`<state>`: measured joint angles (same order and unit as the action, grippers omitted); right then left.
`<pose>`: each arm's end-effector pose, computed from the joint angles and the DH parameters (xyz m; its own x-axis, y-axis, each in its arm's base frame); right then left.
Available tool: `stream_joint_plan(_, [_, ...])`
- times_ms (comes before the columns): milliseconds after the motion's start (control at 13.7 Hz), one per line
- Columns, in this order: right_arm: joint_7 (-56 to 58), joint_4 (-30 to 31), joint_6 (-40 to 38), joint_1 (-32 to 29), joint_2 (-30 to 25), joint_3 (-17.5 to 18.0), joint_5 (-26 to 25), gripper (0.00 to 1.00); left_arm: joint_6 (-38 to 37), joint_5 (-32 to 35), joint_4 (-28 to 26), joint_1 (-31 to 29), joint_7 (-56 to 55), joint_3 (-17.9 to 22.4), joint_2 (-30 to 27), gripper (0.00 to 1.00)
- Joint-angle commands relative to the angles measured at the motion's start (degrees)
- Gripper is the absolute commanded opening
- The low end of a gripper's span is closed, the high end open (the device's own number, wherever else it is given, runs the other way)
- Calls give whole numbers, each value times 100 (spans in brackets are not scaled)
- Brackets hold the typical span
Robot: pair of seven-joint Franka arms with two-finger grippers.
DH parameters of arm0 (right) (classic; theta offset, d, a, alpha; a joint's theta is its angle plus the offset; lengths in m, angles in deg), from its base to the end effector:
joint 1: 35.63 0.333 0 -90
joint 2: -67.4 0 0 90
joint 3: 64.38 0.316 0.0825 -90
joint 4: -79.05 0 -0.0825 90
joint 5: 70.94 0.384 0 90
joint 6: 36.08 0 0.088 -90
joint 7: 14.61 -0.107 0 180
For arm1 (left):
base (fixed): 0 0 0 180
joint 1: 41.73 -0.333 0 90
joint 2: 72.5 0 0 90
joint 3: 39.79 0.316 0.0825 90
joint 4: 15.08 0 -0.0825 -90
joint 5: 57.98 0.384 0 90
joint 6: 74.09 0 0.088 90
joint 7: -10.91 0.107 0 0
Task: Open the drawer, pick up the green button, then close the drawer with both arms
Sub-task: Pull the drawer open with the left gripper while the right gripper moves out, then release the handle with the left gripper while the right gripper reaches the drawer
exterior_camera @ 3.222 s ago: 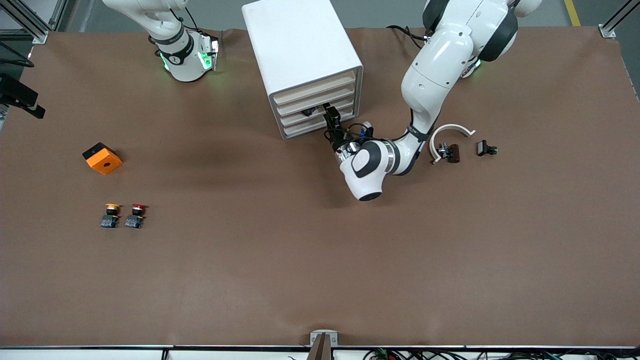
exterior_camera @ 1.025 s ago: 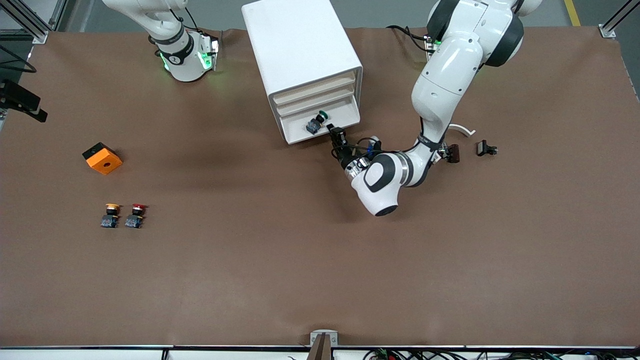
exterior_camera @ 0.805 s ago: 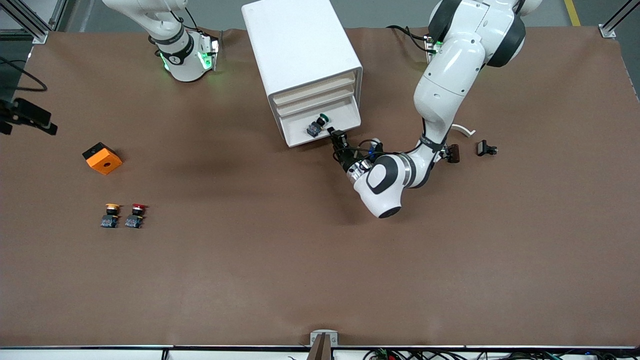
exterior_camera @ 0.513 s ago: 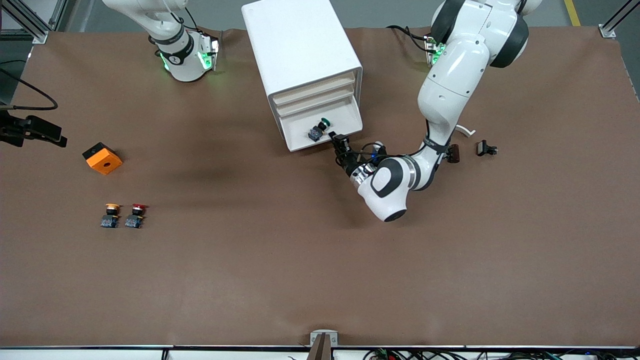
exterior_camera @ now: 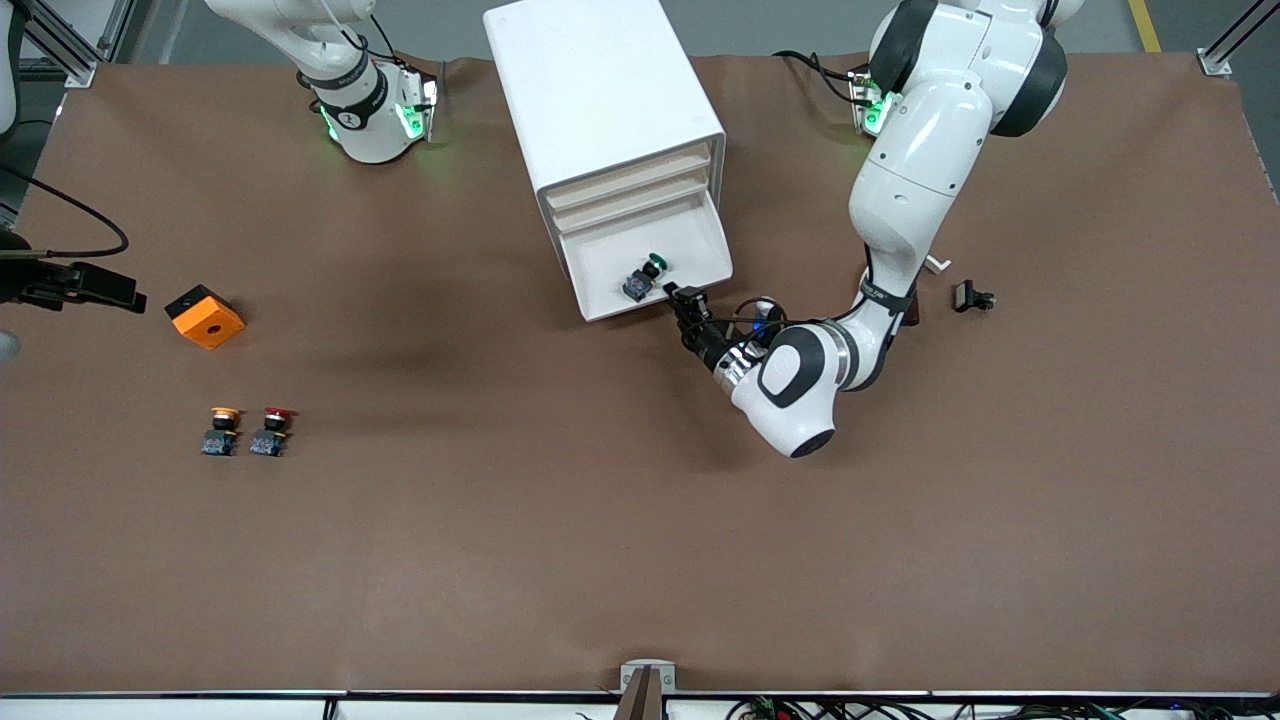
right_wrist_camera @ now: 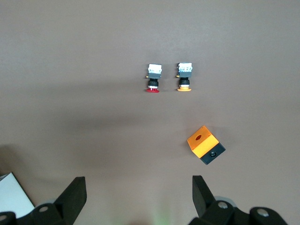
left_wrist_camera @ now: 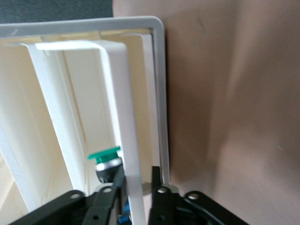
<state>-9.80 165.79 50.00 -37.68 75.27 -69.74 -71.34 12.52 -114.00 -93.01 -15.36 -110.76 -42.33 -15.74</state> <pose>0.5809 -0.0728 0.5676 0.9878 -0.0454 -0.1489 -0.0449 -0.9990 0.0073 0.5324 -0.3939 0.1279 -0.5267 0.8385 -0.1397 0.3476 0.0625 -0.9356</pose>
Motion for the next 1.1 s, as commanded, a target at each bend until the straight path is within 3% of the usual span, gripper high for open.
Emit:
stream_joint_plan(0, [20, -122, -56, -50, 66, 18, -100, 100, 84, -67, 278, -17, 205, 70, 116, 100])
stream_joint_plan(293, [38, -122, -47, -120, 84, 18, -82, 100, 40, -23, 647, -210, 337, 113, -33, 100])
stream_joint_plan(513, [-181, -131, -73, -42, 101, 27, -74, 100, 31, 12, 691, -342, 565, 420, -252, 100])
stream_joint_plan(879, [-2331, -44, -284, 458, 49, 71, 364, 100, 40, 223, 850, -386, 1399, 1219, -946, 100])
stream_joint_plan(1025, [-3209, 62, -214, 931, 40, 62, 541, 100, 31, 450, 850, -386, 1917, 1545, -1254, 100])
